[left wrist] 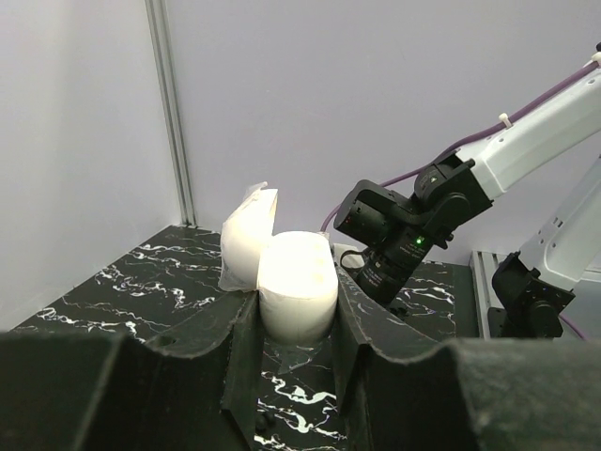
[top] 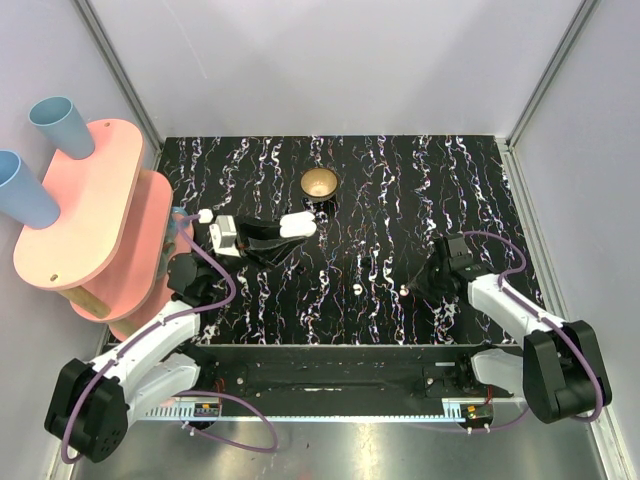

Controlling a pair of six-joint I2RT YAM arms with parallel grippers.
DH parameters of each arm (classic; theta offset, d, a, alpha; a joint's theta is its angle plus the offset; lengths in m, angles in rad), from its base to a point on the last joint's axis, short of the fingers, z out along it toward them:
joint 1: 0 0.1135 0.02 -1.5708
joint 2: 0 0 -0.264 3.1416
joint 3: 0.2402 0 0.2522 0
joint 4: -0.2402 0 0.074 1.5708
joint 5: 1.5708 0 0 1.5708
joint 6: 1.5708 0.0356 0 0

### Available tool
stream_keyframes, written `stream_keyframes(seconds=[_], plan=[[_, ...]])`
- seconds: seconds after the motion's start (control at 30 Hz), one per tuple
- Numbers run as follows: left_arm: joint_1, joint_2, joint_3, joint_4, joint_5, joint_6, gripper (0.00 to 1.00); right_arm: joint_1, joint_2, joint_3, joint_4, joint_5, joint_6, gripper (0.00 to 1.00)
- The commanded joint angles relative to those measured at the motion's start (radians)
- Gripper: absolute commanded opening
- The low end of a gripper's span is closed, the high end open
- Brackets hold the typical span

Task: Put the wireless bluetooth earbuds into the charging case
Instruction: Pick up the left earbud from the center of the board.

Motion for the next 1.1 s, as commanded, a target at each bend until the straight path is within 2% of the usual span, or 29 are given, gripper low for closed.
stream_keyframes(seconds=[0.0, 1.03, 1.07], plan=[[-0.002, 0.007, 0.015, 0.034, -0.011, 0.008, 0.00, -0.006, 0.035, 0.004, 0.042, 0.007, -0.022, 0.33], [-0.002, 0.033, 0.030, 0.019, -0.005, 0.002, 0.00, -0.006, 0.095, -0.030, 0.126, -0.074, -0.048, 0.26], [-0.002, 0.033, 0.030, 0.019, -0.003, 0.002, 0.00, -0.006, 0.095, -0.029, 0.128, -0.074, -0.050, 0.23]])
